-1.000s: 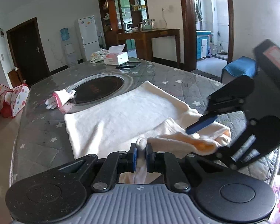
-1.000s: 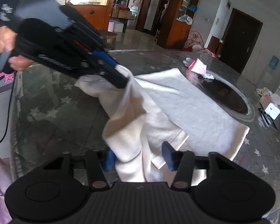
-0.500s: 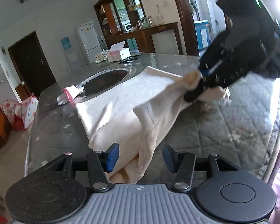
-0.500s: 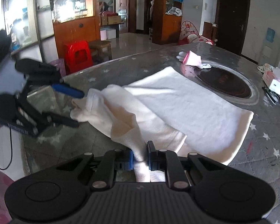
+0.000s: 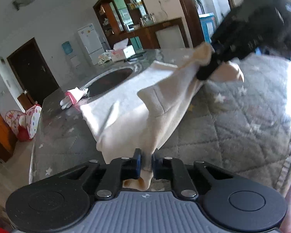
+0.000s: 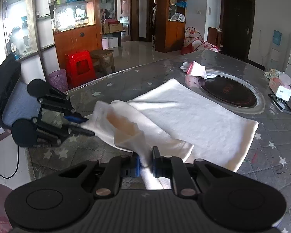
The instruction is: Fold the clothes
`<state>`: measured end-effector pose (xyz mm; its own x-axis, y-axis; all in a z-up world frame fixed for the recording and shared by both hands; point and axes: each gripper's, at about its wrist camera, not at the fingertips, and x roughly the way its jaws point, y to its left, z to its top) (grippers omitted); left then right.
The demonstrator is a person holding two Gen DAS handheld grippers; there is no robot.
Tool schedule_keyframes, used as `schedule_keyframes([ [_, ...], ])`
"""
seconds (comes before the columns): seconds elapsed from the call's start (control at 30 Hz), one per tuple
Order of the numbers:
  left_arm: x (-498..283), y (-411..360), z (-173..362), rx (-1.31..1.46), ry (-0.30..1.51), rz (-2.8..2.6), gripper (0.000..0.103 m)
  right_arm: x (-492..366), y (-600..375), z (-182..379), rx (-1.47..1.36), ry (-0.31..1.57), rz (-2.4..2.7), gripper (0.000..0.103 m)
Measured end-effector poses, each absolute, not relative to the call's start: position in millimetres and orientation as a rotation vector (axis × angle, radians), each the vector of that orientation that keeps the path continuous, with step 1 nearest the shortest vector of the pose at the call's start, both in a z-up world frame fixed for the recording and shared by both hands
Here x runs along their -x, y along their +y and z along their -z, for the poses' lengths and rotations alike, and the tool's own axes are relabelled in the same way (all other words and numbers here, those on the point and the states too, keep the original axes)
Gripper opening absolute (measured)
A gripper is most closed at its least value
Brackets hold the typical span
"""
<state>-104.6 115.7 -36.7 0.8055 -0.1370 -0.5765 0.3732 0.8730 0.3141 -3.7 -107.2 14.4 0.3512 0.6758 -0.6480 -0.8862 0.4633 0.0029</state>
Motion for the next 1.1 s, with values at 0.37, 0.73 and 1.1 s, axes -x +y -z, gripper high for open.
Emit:
schedule_keyframes([
  [0.37,157.2,114.9,-10.7,-0.321,0.536,0.301,0.010,40.4,-129.2,-40.5,0.378,0.580,-1.103,0.010],
  [0.73,151.8,105.6,-55.6,-0.317,0.459,0.263,0.009,49.6,-141.6,-71.4,0.347,0.522,-1.102,0.010],
  [1.1,43.4,122.1,-26.8,-0.309,0.563,0.217,0.009,-45.2,-108.7,-51.1,0.339,0.605,-1.015,0.010],
])
